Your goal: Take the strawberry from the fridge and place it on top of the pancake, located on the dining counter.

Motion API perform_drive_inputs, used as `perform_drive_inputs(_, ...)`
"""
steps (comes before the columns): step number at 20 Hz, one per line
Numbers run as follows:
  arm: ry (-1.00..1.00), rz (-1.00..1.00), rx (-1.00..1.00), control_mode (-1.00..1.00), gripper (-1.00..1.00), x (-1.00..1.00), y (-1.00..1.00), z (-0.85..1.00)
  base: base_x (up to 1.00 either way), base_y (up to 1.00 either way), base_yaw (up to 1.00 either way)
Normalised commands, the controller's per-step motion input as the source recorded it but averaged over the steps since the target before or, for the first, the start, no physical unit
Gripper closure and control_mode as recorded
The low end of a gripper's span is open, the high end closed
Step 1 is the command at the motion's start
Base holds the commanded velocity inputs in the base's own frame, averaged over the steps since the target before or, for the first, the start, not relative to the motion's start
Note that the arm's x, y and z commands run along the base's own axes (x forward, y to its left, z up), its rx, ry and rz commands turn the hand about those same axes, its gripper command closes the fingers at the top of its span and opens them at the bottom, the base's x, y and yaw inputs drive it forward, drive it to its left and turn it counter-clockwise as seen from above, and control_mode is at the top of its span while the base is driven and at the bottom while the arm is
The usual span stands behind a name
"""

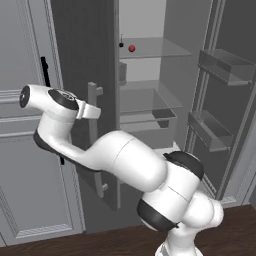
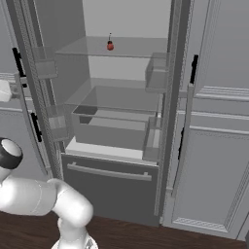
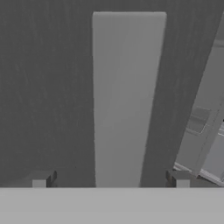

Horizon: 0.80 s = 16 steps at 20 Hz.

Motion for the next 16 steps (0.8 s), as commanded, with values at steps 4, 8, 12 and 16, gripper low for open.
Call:
perform_drive_inputs(4, -0.01, 0.05, 0.0, -1.0, -1.0, -0.07, 0.23, -0.01, 0.0, 0.0, 0.0)
perform_drive_inputs(8, -0.04, 0.06, 0.0, -1.0, -1.0, -0.97, 0.0, -0.07, 0.0, 0.0, 0.0)
perform_drive_inputs(12, -0.06, 0.18, 0.18, -1.0, -1.0, -1.0, -0.33, -0.07, 0.0, 0.0, 0.0)
perform_drive_inputs(16, 0.01, 0.05, 0.7, -1.0, -1.0, -0.36, -1.0, -0.03, 0.0, 0.0, 0.0)
